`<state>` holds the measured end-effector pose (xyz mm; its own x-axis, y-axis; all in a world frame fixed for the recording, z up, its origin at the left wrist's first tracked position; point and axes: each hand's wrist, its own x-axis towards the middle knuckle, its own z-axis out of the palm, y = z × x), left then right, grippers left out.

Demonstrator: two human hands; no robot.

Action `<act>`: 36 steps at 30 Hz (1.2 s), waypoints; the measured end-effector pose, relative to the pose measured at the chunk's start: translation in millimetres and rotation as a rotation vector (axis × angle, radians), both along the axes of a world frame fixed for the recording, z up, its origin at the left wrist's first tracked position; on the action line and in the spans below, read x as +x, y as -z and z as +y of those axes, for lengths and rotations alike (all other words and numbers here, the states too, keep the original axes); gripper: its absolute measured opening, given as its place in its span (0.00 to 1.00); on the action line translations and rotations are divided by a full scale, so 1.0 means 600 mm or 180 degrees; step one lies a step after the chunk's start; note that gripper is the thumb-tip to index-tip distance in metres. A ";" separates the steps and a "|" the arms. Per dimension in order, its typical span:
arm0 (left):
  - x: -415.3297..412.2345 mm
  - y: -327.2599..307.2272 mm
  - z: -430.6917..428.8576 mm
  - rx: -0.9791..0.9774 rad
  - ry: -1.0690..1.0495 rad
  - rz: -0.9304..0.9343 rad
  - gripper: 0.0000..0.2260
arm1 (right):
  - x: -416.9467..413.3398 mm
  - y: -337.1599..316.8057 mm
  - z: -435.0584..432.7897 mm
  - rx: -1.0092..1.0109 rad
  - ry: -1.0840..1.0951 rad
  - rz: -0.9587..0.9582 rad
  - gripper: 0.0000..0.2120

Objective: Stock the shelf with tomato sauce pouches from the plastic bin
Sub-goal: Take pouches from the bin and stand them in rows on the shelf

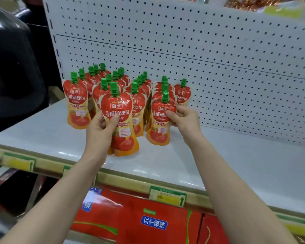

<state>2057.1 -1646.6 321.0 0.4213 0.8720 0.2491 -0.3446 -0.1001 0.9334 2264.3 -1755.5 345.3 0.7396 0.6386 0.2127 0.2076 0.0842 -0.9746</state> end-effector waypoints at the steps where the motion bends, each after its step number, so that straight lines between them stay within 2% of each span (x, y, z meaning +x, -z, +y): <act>1: 0.000 0.000 0.001 0.0011 0.0016 0.0007 0.15 | -0.001 0.001 0.006 0.0009 0.0014 0.0020 0.07; 12: 0.016 0.003 -0.024 0.0047 0.0281 0.0033 0.12 | -0.006 -0.004 0.011 -0.0089 0.0047 -0.0131 0.11; 15: 0.021 0.002 -0.037 0.0021 0.0340 0.0049 0.08 | -0.004 -0.006 -0.008 -0.0318 0.0275 -0.0488 0.13; 18: 0.030 -0.002 -0.056 0.0045 0.0468 0.0088 0.08 | -0.019 -0.031 -0.044 -0.0095 0.0717 -0.0936 0.08; 20: 0.042 -0.006 -0.073 0.0069 0.0604 0.0141 0.11 | -0.040 -0.053 -0.069 0.0042 0.0380 -0.1020 0.07; 23: 0.064 -0.011 -0.107 0.0130 0.0865 0.0119 0.12 | -0.063 -0.070 -0.094 -0.0273 -0.0540 -0.0971 0.06; 27: 0.095 -0.011 -0.146 0.0186 0.1200 0.0132 0.13 | -0.040 -0.075 -0.130 -0.0399 -0.0559 -0.0846 0.03; 32: 0.131 0.020 -0.169 0.0753 0.1016 0.0872 0.15 | 0.031 -0.066 -0.181 -0.0417 0.0060 -0.0631 0.03; 36: 0.178 0.044 -0.181 0.1452 0.1188 0.1630 0.18 | 0.087 -0.052 -0.173 -0.0533 0.0526 -0.0704 0.05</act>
